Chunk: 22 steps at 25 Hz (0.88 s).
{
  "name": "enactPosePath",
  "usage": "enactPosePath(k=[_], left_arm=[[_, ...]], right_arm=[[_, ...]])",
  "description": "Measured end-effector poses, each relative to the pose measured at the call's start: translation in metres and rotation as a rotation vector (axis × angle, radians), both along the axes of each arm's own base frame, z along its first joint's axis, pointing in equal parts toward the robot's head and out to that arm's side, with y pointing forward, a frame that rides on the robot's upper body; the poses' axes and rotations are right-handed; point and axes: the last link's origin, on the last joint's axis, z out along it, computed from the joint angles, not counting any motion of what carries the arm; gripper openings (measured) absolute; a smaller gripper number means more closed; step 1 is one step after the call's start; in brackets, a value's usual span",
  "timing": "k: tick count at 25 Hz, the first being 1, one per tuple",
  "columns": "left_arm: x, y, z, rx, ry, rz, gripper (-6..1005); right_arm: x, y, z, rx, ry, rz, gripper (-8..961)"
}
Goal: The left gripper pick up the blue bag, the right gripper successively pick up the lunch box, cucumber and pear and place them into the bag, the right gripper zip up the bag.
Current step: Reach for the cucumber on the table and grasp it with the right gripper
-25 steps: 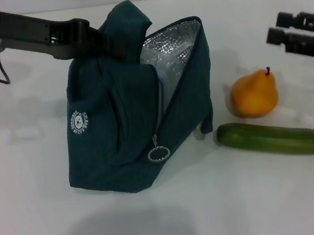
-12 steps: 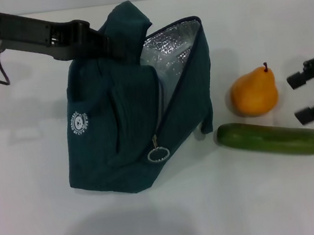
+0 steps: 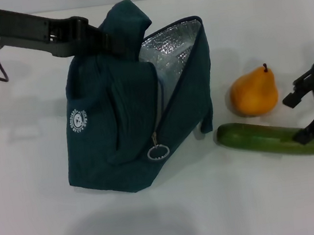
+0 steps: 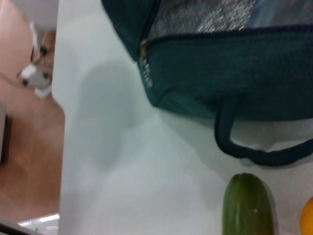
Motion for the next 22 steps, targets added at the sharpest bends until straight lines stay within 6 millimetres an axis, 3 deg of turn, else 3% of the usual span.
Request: enactPosePath(k=[3,8,22], left_arm=[[0.001,0.001,0.000,0.001,0.001,-0.003,42],[0.002,0.001,0.000,0.004,0.001,-0.006,42],[0.003,0.001,-0.002,-0.002,-0.001,-0.008,42]], right_arm=[[-0.010,0.000,-0.022,-0.025,-0.068,0.025,869],[-0.009,0.000,-0.046,-0.009,-0.147,0.064,868],[0.004,0.002,-0.068,0.057,-0.160,0.103,867]])
